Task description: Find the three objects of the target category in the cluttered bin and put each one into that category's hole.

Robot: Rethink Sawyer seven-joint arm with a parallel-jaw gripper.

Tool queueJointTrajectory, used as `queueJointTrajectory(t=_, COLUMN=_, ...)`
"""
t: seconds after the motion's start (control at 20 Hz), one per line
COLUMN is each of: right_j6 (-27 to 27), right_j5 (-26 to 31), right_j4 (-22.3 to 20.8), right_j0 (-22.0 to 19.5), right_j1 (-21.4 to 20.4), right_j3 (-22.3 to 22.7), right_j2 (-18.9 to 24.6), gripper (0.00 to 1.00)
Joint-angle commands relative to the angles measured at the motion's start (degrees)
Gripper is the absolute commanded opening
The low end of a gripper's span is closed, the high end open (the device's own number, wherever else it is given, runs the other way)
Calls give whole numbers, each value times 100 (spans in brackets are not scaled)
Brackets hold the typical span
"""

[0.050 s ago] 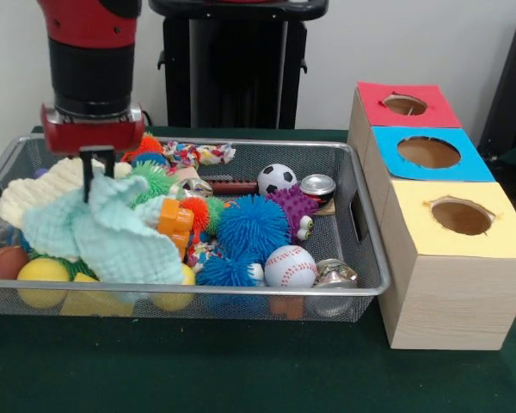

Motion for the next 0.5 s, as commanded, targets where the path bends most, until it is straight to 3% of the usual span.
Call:
queueJointTrajectory(t=0.05, right_j6=737, right_j5=-961, right_j4=-432, right_j0=462, right_j1=843, right_j3=455, right_j2=-332, gripper=0)
queueJointTrajectory(t=0.5, right_j6=1546, right_j5=-1954, right_j4=51, right_j0=1226, right_j1=1265, right_j3=527, right_j2=-978, gripper=0)
